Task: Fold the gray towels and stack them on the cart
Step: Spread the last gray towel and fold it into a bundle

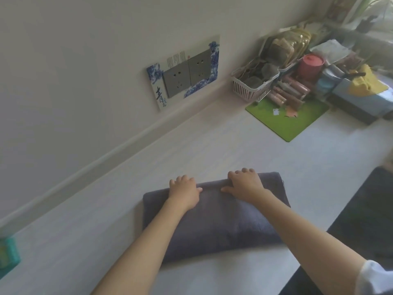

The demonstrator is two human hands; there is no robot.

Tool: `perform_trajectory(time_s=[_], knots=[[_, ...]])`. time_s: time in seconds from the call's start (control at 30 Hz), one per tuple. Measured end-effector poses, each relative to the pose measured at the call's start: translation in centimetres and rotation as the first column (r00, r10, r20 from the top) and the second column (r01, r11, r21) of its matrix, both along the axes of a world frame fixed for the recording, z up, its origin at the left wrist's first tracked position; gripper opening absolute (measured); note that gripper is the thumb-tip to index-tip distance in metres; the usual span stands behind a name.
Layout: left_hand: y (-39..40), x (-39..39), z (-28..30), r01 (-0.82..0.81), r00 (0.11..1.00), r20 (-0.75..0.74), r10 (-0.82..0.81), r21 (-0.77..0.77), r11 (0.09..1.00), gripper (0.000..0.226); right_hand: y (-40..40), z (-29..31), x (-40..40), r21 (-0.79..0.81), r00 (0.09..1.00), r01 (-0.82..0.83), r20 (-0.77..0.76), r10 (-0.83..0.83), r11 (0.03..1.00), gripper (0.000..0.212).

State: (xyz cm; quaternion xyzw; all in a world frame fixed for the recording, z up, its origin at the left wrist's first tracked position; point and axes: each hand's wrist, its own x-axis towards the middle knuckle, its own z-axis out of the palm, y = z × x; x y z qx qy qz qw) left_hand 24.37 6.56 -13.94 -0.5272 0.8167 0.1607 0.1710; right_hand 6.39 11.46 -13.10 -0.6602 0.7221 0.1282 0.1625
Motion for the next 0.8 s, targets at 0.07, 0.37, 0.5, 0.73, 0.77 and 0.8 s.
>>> perform_trajectory(time_s=[0.07,0.37,0.5,0.73,0.77,0.8], knots=[[2.4,-0.5,-0.7,-0.037,0.99,-0.141,0.006,-0.215,0.976,0.039,1.7,-1.3,1.3,-0.261,0.999,0.046,0.015,-0.043,0.964,0.04],[8.5,3.0,-4.7,-0.041,0.982,-0.188,-0.002,-0.227,0.973,0.07,8.9,-5.7,4.0,-0.356,0.982,0.136,0.169,-0.08,0.925,0.055],[8.0,3.3,-4.2,-0.03,0.978,-0.207,-0.008,-0.182,0.983,0.065,8.6,-5.7,4.3,-0.31,0.978,0.163,0.176,-0.112,0.937,0.056],[9.3,8.6,-2.9,-0.587,0.762,-0.482,0.433,-0.229,0.777,0.046,10.4,-1.4,7.6,-0.214,0.513,0.575,0.846,-0.144,0.79,0.046],[9.4,9.3,-2.3,-0.656,0.713,-0.444,0.543,-0.146,0.741,0.054,10.8,-0.5,8.8,-0.122,0.367,0.633,0.917,-0.157,0.765,0.046],[9.4,9.9,-1.7,-0.697,0.676,-0.392,0.623,-0.066,0.714,0.062,11.1,0.0,9.9,-0.029,0.245,0.662,0.953,-0.18,0.749,0.046]])
